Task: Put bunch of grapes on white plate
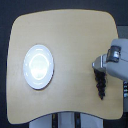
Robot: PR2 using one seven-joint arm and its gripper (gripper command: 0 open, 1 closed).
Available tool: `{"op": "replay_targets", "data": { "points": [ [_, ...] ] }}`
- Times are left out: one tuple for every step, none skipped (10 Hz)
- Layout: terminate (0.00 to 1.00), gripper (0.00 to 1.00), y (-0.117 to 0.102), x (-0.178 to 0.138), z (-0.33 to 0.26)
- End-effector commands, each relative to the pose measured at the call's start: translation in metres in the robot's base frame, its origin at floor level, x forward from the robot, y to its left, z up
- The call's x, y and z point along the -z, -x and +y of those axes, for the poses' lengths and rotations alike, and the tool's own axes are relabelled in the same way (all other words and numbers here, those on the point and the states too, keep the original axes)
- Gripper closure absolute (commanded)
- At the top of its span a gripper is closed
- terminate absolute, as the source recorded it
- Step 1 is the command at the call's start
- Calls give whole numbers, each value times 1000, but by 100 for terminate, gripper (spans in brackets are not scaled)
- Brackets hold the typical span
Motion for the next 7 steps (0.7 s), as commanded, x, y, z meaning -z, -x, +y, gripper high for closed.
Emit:
{"op": "replay_targets", "data": {
  "points": [
    [0,0,-1,36,8],
    [0,0,1,41,16],
    [0,0,-2,46,19],
    [0,0,-6,51,15],
    [0,0,-4,54,12],
    [0,0,0,59,10],
    [0,0,2,64,6]
  ]
}}
